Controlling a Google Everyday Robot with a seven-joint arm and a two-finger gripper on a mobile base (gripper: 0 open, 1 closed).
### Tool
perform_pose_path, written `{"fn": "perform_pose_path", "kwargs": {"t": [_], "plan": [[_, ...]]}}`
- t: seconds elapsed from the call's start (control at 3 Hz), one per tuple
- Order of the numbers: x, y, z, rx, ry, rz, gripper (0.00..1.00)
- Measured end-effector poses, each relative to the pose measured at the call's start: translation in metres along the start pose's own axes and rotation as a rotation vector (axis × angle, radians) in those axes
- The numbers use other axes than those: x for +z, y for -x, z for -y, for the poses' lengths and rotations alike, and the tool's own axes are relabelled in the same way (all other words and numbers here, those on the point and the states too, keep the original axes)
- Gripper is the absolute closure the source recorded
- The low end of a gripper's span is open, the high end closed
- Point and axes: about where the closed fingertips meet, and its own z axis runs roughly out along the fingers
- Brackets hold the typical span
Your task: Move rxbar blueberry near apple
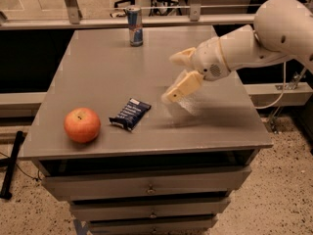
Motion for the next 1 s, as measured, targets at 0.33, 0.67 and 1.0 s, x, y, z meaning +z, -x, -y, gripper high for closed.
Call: {"fn": "perform_pose_path", "kwargs": {"t": [0.33,0.67,1.0], "plan": [[-0.036,-0.014,0.036,-0.009,-0.081,-0.009,0.0],[-0.07,-0.031,0.064,-0.009,-0.131,-0.004,0.0],[-0.075,-0.027,0.069,-0.016,-0.143,0.002,0.0]]}}
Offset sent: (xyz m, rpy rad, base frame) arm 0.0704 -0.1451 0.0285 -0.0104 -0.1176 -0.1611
